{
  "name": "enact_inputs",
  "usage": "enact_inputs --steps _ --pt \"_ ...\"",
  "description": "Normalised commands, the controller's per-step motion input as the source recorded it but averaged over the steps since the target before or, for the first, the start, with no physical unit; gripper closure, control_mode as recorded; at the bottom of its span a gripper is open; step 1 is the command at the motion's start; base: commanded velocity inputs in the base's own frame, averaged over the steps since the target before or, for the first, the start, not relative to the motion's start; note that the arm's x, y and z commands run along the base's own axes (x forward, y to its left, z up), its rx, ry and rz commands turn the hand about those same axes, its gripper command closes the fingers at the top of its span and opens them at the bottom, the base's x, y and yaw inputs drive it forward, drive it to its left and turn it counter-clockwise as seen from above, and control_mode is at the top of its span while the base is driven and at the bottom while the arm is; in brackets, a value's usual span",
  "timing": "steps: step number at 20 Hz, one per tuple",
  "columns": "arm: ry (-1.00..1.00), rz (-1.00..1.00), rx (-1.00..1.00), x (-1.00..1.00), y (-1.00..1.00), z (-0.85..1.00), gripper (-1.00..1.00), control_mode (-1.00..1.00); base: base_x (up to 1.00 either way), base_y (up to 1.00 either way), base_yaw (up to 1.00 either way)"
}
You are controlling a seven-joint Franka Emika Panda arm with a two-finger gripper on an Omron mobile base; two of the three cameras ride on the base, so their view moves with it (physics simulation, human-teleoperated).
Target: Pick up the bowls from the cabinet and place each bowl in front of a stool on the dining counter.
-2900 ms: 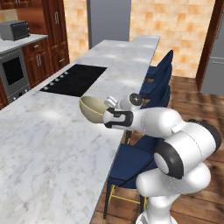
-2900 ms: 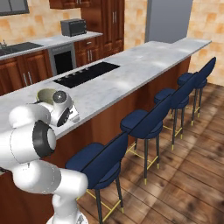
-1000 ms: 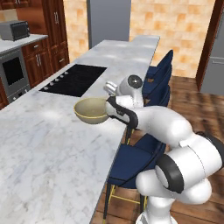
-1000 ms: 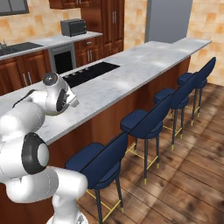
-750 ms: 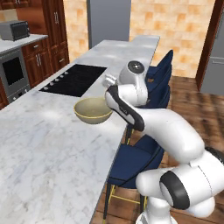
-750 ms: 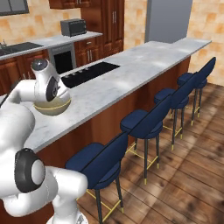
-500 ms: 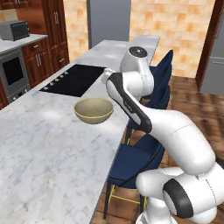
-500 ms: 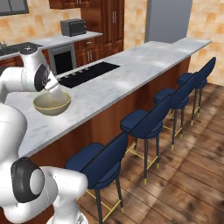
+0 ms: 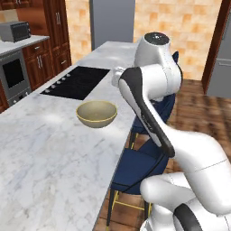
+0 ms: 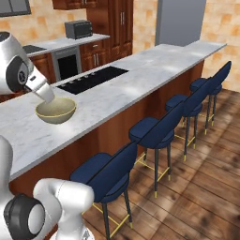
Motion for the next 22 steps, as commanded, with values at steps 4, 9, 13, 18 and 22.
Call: enact_inputs --steps 4,9,13,18,22 --pt "-0.6 0.2 -0.03 -1.0 -0.15 0.85 -1.0 -1.0 0.0 0.0 0.0" --pt "-0.35 0.05 0.0 -0.4 -0.09 0.25 -1.0 -1.0 0.0 0.0 0.0" --pt "0.0 0.0 0.0 -0.41 0.01 -0.05 -1.0 -1.0 0.0 0.0 0.0" --pt "0.0 0.0 0.0 0.0 0.0 0.0 -1.0 1.0 -1.0 0.01 0.45" --pt "0.0 0.0 0.0 0.0 0.0 0.0 -1.0 1.0 -0.74 0.0 0.78"
